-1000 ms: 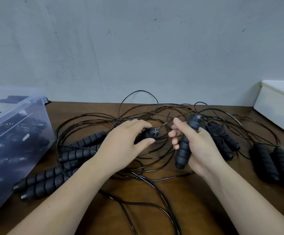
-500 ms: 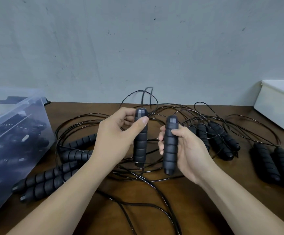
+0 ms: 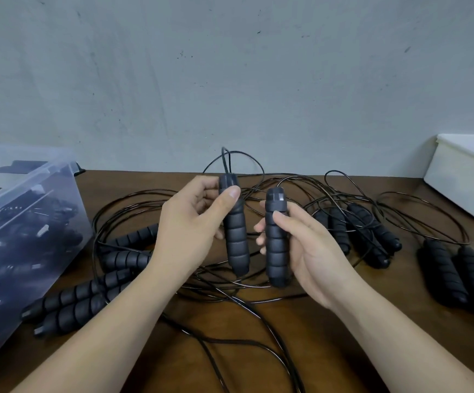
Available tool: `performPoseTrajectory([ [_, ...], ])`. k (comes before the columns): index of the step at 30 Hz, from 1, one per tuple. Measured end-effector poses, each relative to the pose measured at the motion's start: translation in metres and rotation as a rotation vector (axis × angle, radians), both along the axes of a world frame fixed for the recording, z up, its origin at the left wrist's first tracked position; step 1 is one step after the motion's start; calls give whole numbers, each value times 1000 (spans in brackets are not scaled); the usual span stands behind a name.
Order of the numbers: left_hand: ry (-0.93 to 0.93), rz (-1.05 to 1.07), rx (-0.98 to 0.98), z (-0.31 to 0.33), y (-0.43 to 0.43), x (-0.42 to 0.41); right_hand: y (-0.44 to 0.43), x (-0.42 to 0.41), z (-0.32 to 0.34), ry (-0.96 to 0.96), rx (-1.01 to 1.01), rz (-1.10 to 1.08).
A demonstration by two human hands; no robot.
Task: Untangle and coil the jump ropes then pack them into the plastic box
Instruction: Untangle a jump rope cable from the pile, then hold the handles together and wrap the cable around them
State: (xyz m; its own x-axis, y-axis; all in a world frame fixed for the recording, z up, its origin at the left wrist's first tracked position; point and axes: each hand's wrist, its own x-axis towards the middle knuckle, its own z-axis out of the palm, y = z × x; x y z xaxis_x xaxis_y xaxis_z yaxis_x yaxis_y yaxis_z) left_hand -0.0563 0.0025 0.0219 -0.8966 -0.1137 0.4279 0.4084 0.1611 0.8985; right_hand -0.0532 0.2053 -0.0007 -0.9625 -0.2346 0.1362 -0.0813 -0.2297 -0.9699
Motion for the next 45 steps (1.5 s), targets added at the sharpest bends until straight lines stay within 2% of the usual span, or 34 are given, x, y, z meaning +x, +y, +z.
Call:
performPoseTrajectory([
  [4,-118,-102,-55,-9,4,-4,2,-1,0,9,-14,-6],
  [9,-177,-161,-47,-14,5,-5,1,-1,-4,50,105,-31],
  [15,-195,-177,-24,-15,6,-6,1,-1,-7,53,109,-98],
  [33,-220,-187,41,-19,9,-6,1,1,-5,127,243,-118],
  [43,-300,-194,169,-21,13,-4,-3,9,-6,299,662,-109],
  [45,-313,-202,187,-21,14,-2,-4,10,-6,326,688,-138],
])
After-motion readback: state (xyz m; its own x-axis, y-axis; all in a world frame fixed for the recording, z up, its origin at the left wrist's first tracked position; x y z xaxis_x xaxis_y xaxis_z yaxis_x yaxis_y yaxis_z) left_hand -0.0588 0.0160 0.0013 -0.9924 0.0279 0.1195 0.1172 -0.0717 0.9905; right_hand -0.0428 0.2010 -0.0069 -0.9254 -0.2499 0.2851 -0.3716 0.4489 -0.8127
